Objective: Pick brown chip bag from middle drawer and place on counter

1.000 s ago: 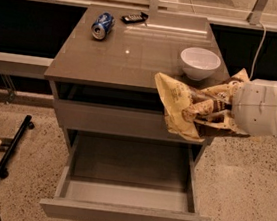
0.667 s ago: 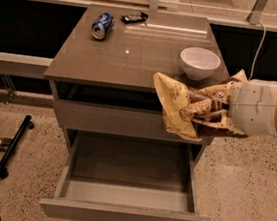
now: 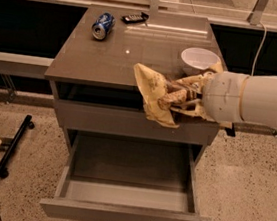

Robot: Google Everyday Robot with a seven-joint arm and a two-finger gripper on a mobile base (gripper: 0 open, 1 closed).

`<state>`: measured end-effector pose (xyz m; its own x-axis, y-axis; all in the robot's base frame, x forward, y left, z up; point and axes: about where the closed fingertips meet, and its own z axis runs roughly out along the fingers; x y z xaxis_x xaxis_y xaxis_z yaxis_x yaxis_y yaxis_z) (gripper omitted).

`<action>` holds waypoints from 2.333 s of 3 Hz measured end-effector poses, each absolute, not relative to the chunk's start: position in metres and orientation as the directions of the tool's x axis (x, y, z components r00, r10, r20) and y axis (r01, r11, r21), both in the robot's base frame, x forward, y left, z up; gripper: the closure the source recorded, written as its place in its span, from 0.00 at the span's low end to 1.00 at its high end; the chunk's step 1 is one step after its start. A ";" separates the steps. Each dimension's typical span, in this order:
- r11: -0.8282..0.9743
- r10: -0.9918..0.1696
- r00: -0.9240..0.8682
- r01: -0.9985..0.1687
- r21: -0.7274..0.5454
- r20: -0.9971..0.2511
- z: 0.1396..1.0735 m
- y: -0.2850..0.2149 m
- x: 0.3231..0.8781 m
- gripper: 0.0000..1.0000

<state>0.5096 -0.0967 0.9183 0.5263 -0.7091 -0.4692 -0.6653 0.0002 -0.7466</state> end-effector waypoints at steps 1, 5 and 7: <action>-0.009 -0.669 0.579 -0.633 -0.774 -0.466 0.918 -0.067 0.539 1.00; -0.022 -0.548 0.698 -0.564 -0.826 -0.462 0.919 0.028 0.617 1.00; 0.008 -0.564 0.675 -0.572 -0.820 -0.477 0.913 0.046 0.668 0.84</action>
Offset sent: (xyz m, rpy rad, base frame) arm 0.0797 0.0957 0.0037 0.0728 -0.1268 0.1639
